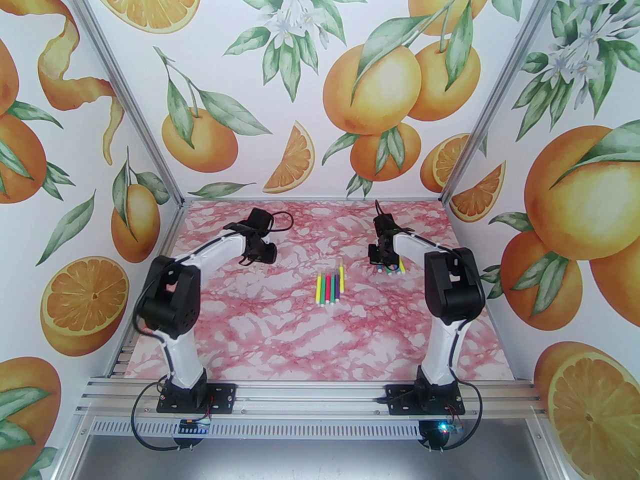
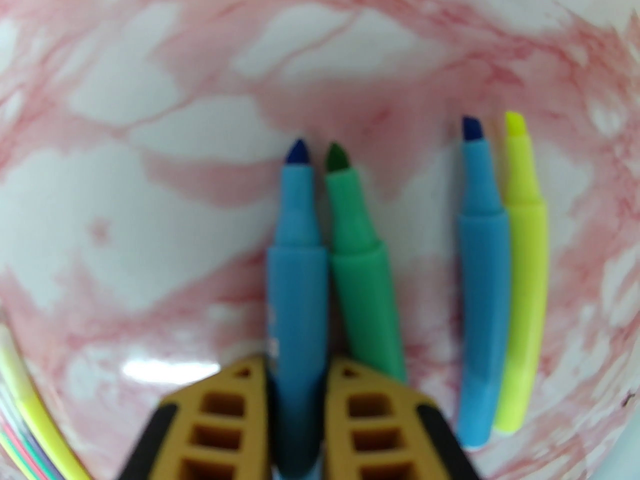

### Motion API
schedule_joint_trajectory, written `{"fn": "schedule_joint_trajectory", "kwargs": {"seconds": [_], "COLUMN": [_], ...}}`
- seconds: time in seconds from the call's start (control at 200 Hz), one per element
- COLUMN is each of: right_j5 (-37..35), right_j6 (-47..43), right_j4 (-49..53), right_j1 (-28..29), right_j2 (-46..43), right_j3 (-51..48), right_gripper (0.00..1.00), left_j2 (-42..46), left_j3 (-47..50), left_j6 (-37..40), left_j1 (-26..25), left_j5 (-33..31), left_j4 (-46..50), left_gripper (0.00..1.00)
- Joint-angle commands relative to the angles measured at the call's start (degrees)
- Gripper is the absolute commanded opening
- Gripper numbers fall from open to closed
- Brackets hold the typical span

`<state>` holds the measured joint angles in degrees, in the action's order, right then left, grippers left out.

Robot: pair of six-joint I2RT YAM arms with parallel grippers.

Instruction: Open the pen caps

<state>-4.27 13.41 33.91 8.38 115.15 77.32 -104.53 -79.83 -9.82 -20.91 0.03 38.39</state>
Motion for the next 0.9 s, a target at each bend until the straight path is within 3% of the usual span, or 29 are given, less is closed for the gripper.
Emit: {"fn": "schedule_joint_trajectory", "kwargs": {"seconds": [0.0,0.27,0.896], "right_j5": [-2.9,-6.4,-10.8], "right_j6": [-1.8,-3.1,-4.3], "right_j4": [2.6,1.9,1.3], "right_j1": [-0.7,-0.9,-0.9], "right_j2": [2.3,2.1,0.6], "right_j3": [0.6,0.0,-0.9], "right_gripper": [0.00,0.03,0.25], "left_j2": [4.3,8.2,11.0], "left_j3": [1.2,2.7,6.6], "left_j6": [-0.2,-0.8,-1.7], "left_j1": [-0.2,-0.3,-0.4], "left_j5": [1.6,3.7,4.6], "left_j4": [-1.4,-2.3,-3.3], "left_gripper": [0.35,0.36,0.37]}}
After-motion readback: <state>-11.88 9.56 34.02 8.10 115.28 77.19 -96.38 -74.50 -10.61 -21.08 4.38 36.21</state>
